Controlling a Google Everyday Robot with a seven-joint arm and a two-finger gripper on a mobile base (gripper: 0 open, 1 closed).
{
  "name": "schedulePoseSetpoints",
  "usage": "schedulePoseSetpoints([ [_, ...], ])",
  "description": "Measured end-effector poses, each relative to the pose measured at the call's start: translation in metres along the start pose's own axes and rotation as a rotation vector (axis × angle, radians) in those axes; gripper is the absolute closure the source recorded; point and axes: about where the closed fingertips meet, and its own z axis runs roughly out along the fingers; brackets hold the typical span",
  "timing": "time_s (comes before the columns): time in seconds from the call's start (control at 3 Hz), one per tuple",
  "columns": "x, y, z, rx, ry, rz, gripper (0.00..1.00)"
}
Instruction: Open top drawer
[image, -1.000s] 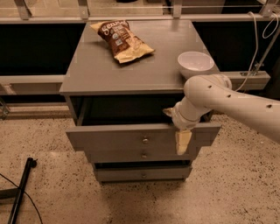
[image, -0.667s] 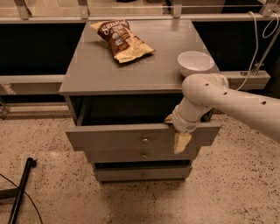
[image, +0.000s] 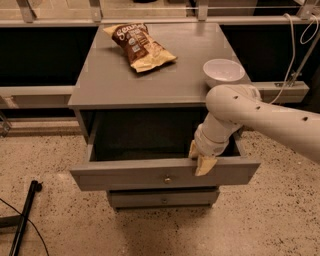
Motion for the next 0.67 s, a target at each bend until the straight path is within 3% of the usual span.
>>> schedulePoseSetpoints([
  [0.33, -0.0430, 0.0106, -0.0205, 0.007, 0.015, -0.111, 0.58],
  [0.67, -0.0475, 0.0110, -0.0250, 0.013, 0.019, -0.120, 0.32],
])
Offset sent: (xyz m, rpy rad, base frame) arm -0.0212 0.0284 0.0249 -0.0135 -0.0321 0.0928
